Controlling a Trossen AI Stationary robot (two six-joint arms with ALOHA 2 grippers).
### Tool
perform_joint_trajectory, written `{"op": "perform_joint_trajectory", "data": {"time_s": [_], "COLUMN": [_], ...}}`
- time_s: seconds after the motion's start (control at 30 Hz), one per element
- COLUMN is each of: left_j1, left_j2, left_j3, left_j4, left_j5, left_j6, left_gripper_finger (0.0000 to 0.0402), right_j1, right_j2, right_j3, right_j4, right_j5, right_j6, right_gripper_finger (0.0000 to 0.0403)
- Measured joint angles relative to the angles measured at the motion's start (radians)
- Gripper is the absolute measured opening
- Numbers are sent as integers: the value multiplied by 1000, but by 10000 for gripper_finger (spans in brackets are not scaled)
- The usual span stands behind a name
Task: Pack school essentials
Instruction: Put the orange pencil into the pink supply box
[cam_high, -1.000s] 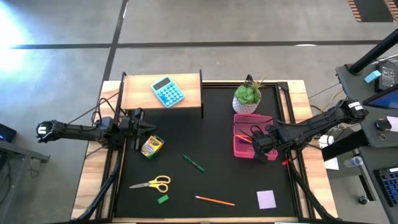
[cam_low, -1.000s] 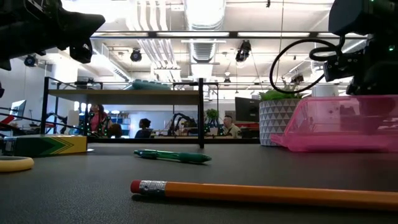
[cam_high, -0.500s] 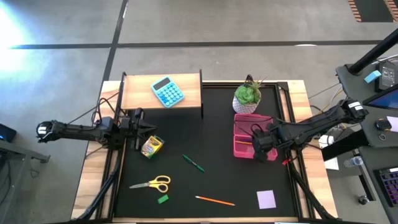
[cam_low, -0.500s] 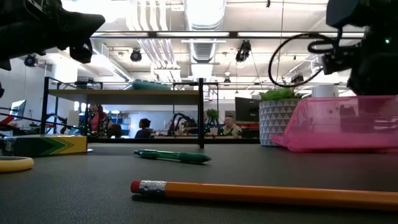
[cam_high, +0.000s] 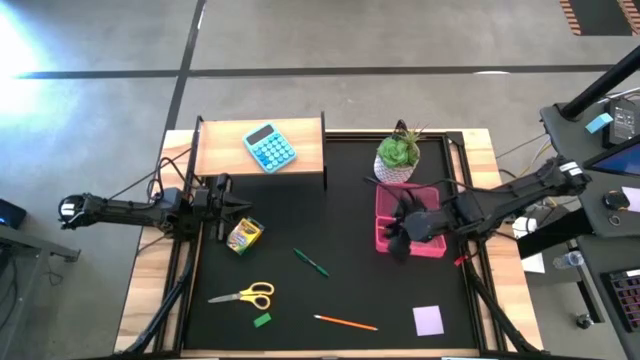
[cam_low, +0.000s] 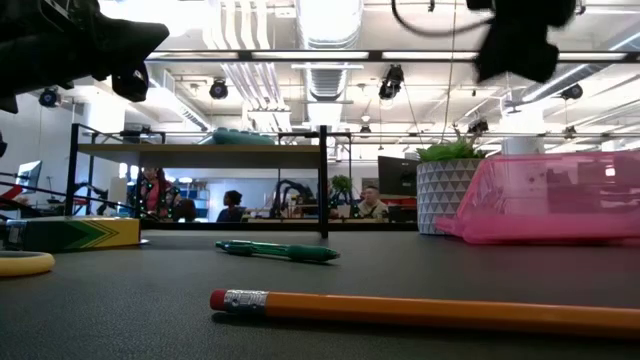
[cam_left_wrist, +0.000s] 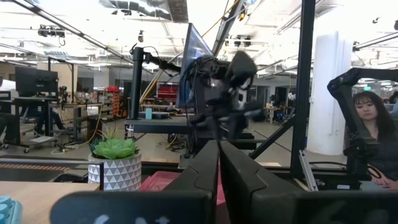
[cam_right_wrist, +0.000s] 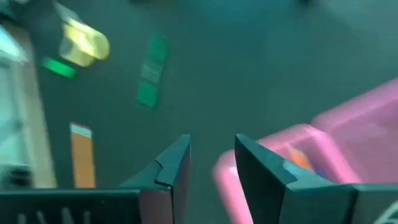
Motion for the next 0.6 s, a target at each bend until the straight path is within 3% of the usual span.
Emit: {"op": "perform_joint_trajectory", "data": {"time_s": [0.27,0.47,0.6], "left_j1": [0,0,0], "left_j2": [0,-2,0], "left_j3": [0,0,0], "left_j4": [0,0,-1], "left_j5": [0,0,0], "left_j6": [0,0,0], "left_gripper_finger": [0,0,0], "right_j1": [170,250,277], "right_j2": [86,345,528], "right_j3": [-2,125,270], "right_j4": [270,295,218], "right_j5": [72,77,28], "right_j6": [95,88,51], "right_gripper_finger": [114,114,114]}}
